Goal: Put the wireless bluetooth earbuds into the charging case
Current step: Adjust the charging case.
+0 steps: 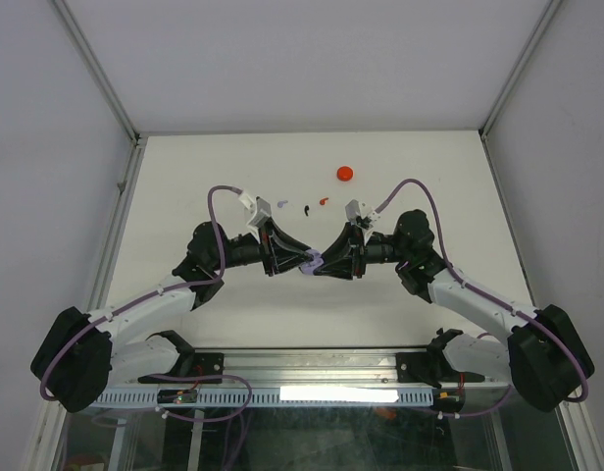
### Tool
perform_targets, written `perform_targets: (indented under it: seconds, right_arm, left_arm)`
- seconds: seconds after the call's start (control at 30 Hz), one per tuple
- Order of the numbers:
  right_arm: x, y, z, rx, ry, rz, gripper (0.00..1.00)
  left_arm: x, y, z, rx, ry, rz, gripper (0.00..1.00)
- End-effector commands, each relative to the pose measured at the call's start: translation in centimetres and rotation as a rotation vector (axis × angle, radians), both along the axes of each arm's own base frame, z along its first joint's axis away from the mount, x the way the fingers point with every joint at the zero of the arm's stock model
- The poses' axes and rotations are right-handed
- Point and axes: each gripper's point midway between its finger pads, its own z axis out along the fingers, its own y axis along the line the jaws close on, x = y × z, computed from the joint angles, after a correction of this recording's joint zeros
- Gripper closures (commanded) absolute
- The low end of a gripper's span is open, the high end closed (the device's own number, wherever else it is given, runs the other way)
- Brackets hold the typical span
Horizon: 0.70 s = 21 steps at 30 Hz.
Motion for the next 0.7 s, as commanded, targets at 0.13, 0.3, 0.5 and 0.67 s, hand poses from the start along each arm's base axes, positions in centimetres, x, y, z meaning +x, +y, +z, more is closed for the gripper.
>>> perform_targets:
  seconds: [0.13, 0.3, 0.5, 0.67]
  right_arm:
    - [-0.1, 0.1, 1.9, 0.050, -0.062, 0.018, 0.79]
    - [-0.1, 0.0, 1.5, 0.046, -0.055, 0.005, 0.64]
    - [-0.2, -0.1, 1.2, 0.046, -0.053, 0.005, 0.55]
    - [-0.6, 0.0, 1.7, 0.068, -0.072, 0.020, 0.55]
  left_arm:
    - [-0.7, 0.0, 2.9, -0.043, -0.146, -0.049, 0.95]
    - [-0.8, 0.6, 3.5, -0.051, -0.205, -0.017, 0.99]
    - [-1.0, 0.6, 4.0, -0.059, -0.234, -0.012, 0.99]
    - [-1.0, 0.5, 4.1, -0.062, -0.235, -0.013, 0.99]
